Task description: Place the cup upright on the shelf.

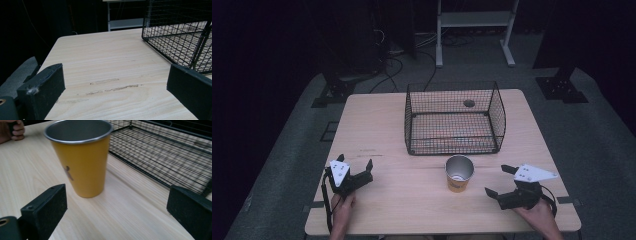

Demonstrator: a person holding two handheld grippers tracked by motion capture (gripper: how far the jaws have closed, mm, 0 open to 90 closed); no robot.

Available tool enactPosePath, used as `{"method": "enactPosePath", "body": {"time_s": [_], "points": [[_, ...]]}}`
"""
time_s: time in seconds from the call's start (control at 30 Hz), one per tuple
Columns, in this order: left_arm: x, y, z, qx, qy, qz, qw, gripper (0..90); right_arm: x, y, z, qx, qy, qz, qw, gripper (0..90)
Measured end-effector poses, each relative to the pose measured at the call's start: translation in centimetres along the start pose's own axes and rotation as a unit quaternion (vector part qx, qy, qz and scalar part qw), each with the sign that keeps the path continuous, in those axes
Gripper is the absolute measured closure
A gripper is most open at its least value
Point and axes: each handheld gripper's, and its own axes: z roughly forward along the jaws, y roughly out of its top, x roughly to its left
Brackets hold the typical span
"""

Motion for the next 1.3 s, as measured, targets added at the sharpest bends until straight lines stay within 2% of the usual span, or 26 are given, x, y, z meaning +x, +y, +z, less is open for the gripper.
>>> {"method": "enactPosePath", "body": {"time_s": [0.37, 0.87, 1.3], "points": [[0.0, 0.0, 0.0, 0.0, 0.0, 0.0, 1.0, 0.8, 1.2, 0.7, 1.5, 0.002, 0.028, -0.012, 0.9995, 2.4], [0.0, 0.0, 0.0, 0.0, 0.0, -0.001, 1.0, 0.8, 2.2, 2.2, 3.6, 0.012, 0.051, -0.028, 0.9982, 2.4], [0.0, 0.0, 0.0, 0.0, 0.0, -0.001, 1.0, 0.8, 2.2, 3.1, 4.9, 0.019, 0.048, -0.028, 0.9983, 1.5]]}}
